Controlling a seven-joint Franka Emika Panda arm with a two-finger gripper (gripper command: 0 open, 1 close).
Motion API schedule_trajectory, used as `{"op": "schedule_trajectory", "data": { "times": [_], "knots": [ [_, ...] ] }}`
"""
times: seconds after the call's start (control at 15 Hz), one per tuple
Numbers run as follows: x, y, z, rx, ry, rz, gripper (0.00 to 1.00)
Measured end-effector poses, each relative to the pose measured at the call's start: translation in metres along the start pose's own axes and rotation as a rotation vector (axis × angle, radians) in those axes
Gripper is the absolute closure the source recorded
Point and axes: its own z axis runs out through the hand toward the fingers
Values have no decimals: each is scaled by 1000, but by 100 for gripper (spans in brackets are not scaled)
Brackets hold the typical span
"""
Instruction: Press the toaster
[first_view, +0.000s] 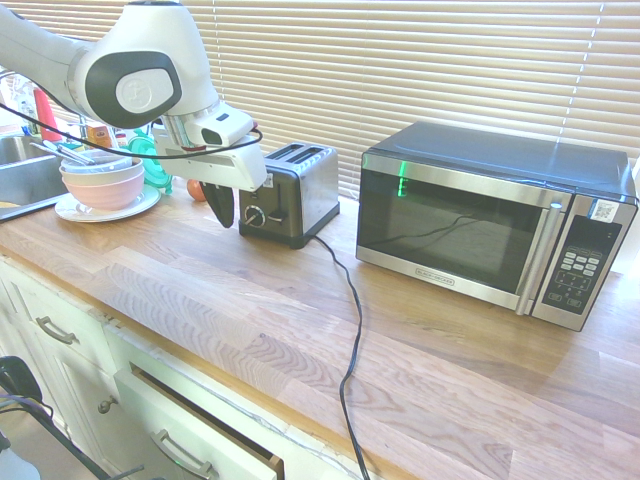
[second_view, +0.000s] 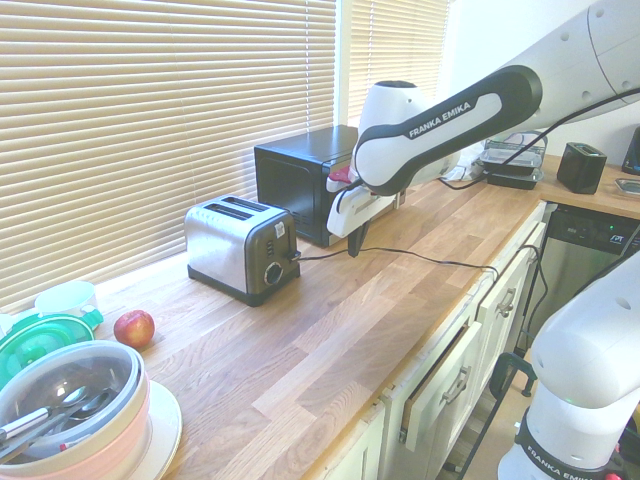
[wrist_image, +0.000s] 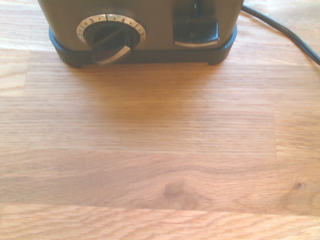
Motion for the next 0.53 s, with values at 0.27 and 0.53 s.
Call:
{"op": "schedule_trajectory", "data": {
  "times": [0.27, 0.53],
  "knots": [
    [-3, -4, 1, 0, -6, -12, 0],
    [-2, -7, 3, -2, -11, -18, 0]
  ]
}}
